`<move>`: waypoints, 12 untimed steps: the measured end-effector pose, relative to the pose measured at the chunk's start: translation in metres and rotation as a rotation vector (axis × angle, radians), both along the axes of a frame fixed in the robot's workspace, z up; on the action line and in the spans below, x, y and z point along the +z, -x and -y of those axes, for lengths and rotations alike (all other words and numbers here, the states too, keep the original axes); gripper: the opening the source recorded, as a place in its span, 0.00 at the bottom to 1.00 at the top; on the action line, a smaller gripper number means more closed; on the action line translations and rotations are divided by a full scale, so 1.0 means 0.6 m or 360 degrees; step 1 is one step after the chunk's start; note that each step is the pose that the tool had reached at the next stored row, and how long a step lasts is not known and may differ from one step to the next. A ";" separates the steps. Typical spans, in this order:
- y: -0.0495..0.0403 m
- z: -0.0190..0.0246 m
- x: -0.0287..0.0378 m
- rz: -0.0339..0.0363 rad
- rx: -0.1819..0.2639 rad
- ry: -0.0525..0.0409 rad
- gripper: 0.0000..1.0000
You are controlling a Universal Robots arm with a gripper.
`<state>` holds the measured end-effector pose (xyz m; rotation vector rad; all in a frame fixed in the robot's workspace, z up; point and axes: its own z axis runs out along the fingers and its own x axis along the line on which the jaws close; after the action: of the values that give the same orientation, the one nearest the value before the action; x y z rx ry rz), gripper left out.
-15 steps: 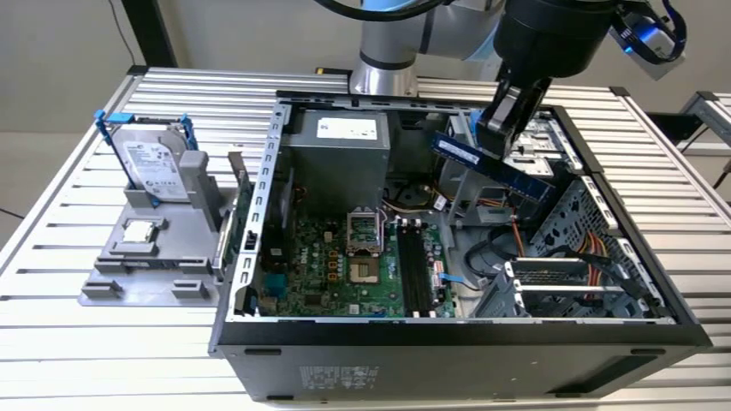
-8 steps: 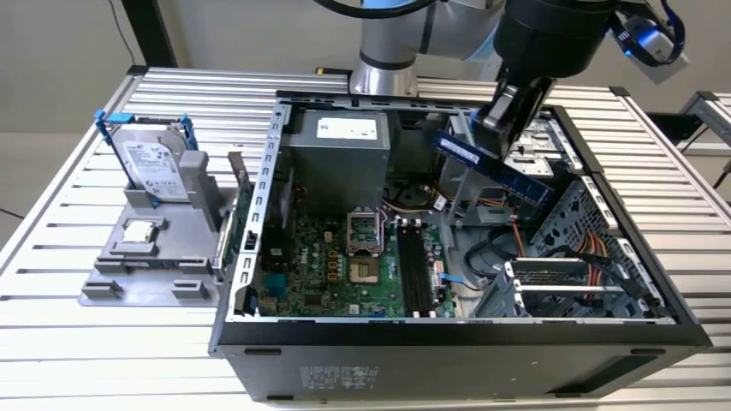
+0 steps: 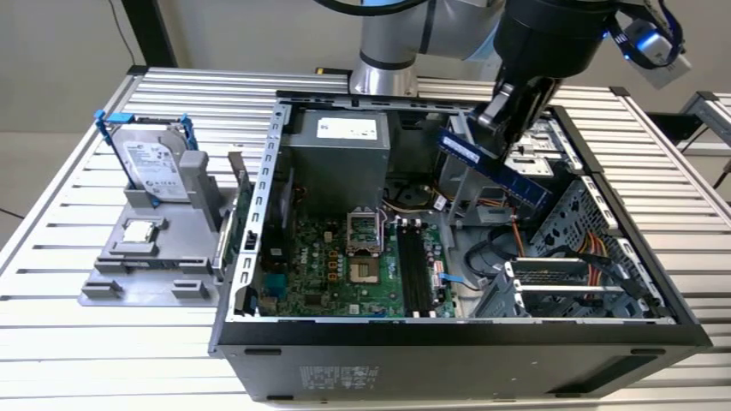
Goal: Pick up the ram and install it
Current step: 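Insert the ram into the slot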
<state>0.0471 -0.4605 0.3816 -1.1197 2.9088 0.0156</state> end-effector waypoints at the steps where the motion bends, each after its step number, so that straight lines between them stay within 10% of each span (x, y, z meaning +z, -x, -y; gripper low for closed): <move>1: 0.000 0.0000 0.000 0.0000 -0.0017 0.0000 0.00; 12: 0.000 0.0000 0.000 0.0000 -0.0197 0.0000 0.00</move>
<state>0.0471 -0.4605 0.3816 -0.9372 2.9721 0.0132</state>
